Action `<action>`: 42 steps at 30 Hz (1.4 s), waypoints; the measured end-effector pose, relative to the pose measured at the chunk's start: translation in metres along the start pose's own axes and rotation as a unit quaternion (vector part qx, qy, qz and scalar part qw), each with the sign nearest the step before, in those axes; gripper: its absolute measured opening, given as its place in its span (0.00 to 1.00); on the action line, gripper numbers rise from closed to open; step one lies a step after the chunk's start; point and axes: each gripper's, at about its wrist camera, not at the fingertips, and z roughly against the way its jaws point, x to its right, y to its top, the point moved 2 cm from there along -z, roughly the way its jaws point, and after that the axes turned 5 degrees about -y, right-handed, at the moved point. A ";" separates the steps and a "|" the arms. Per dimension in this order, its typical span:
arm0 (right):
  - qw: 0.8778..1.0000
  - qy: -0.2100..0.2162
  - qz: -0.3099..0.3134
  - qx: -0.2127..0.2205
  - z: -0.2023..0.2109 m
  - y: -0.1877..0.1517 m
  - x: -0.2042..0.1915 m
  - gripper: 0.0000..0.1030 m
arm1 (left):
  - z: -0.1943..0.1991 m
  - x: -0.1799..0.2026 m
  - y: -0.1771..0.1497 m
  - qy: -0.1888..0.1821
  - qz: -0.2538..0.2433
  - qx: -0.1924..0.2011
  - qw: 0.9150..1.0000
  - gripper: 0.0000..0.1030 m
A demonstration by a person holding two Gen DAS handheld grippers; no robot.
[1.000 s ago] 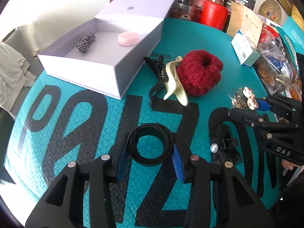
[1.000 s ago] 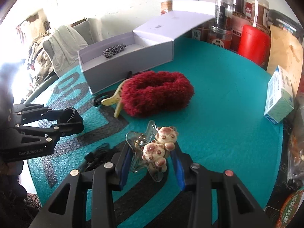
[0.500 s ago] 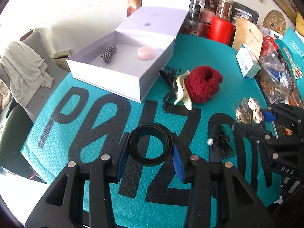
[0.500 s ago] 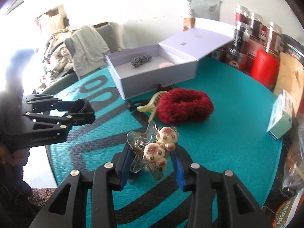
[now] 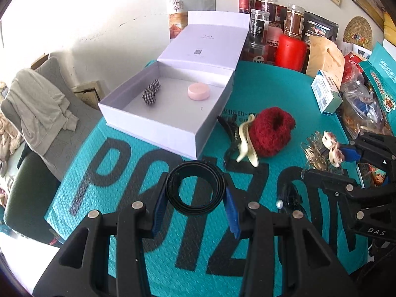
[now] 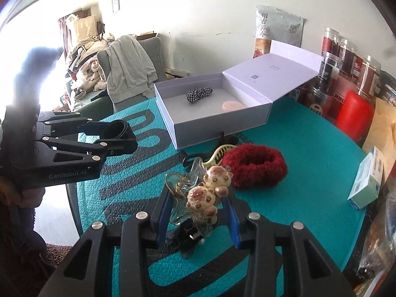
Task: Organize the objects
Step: 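Lift the hair tie and keychain with both grippers and carry them to the box, then lower the hair tie and keychain with both grippers into the box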
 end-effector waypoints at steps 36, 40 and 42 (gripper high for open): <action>0.998 0.024 0.044 0.025 -0.085 0.137 0.037 0.38 | -0.095 -0.078 0.142 0.000 -0.002 -0.001 1.000 0.38; 0.998 0.030 0.044 0.021 -0.105 0.146 0.041 0.38 | -0.113 -0.091 0.154 0.009 0.000 -0.001 1.000 0.38; 0.998 0.031 0.044 0.019 -0.114 0.151 0.043 0.38 | -0.123 -0.097 0.161 0.009 0.003 -0.002 1.000 0.38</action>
